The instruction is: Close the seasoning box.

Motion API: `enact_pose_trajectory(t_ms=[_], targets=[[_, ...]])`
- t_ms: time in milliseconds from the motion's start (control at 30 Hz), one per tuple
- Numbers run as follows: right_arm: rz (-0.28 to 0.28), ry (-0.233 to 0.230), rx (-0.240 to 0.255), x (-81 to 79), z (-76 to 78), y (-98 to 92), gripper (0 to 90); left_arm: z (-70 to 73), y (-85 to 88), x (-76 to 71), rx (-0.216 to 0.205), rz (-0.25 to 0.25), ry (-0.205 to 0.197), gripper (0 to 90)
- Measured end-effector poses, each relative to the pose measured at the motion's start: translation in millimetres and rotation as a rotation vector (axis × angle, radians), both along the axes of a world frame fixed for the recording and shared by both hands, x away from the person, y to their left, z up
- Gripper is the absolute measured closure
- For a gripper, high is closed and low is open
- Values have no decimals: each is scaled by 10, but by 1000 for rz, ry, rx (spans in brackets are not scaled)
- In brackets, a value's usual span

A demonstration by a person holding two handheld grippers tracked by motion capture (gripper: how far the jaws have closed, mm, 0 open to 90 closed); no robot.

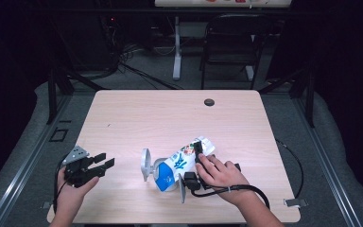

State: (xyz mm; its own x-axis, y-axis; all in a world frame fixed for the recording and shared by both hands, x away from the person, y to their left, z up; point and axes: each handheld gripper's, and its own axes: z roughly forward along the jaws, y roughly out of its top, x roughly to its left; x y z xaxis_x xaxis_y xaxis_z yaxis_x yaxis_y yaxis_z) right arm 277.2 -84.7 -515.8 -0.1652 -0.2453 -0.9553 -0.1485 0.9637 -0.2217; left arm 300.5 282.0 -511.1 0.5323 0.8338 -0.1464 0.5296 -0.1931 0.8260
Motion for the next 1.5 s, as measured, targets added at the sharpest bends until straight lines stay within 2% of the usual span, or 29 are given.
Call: enact_pose_trajectory(t_ms=[33,100,133,267,300,367,433,500,1500], targets=[[-22,-14,-27,-20,20,14,495,0,1,0,0,0,0,529],[3,1,2,3,0,-1,495,0,0,0,0,0,1,529],[-14,-8,-20,-12,15,9,495,0,0,0,0,0,1,529],[-13,-11,-21,-13,16,10,496,0,0,1,0,-1,0,529],[-3,-4,-8,-3,7,4,496,0,0,1,0,0,0,529],[-25,-17,-33,-22,25,16,496,0,0,1,0,0,0,529],[10,4,8,10,-4,-3,496,1,0,0,0,0,0,529],[-8,-8,-15,-8,12,8,496,1,0,0,0,-1,0,529],[7,-7,-13,0,13,1,501,1,5,-1,-1,4,3,529]])
